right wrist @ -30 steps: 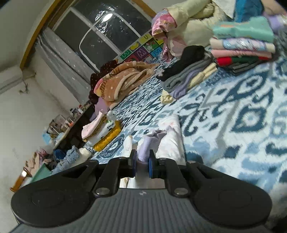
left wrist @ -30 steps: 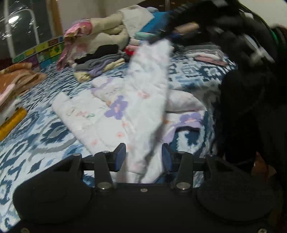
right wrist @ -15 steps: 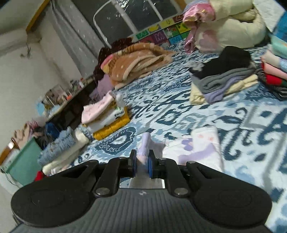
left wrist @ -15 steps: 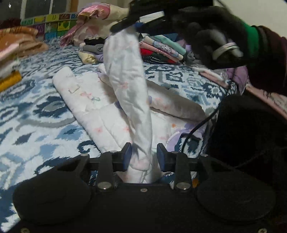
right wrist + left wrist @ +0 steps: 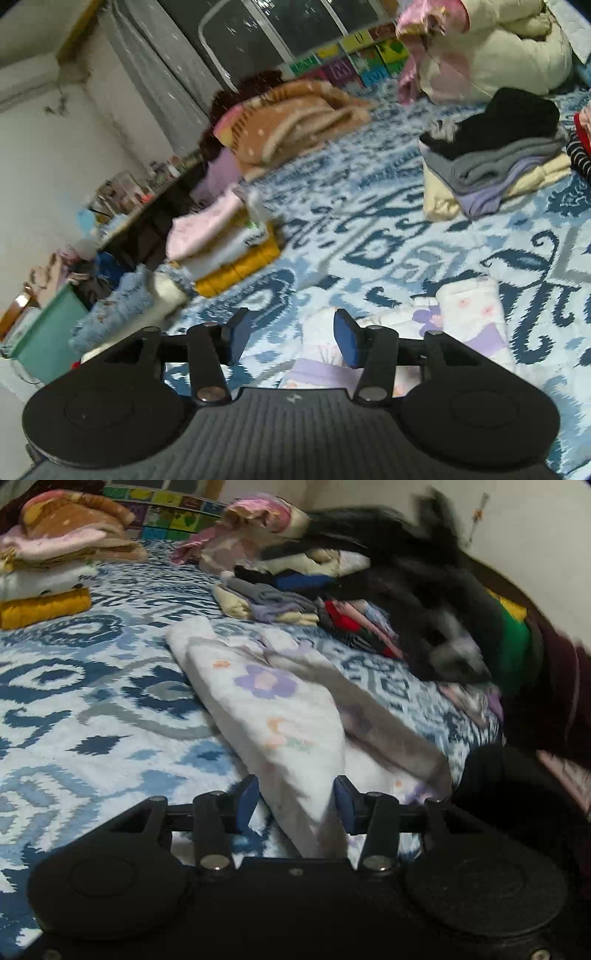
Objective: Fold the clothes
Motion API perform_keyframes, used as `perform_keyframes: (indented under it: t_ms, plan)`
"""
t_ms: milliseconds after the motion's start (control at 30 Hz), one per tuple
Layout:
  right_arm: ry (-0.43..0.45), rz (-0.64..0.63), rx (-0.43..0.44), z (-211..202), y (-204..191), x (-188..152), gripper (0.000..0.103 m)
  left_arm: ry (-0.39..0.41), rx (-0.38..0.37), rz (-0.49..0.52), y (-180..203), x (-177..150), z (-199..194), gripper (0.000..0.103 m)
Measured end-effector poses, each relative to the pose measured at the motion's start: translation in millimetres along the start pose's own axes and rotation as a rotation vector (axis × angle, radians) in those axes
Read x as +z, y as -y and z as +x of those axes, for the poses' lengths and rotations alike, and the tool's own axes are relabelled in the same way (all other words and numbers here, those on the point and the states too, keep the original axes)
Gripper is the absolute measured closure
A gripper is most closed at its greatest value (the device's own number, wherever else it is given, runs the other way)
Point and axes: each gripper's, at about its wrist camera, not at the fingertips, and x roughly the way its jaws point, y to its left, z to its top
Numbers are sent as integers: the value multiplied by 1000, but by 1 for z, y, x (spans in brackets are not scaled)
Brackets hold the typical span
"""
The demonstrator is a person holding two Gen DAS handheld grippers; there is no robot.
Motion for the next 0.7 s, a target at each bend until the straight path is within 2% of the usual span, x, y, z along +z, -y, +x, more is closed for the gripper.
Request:
perform_keyframes:
  t_ms: [100, 233, 433, 500, 567, 700]
  plan:
    - [-13, -96, 11, -20, -5, -23, 52, 45, -20, -88, -15, 14, 2, 59]
    - [-63, -314, -1, -37, -23, -77, 54, 97, -37, -244, -45, 37, 17, 59]
    - [-101, -693, 16, -45, -61, -155, 56, 84, -7, -372, -65, 59, 52, 61]
    - [-159, -831, -31, -40, -72, -175, 57, 71, 0, -381, -66, 63, 62, 65]
    - [-199, -873, -62, -42, -73, -183, 57, 49, 9, -375, -64, 66, 71, 68]
    - [-222, -828, -67, -53, -68, -175, 57, 32, 25, -339, -61, 70, 81, 69]
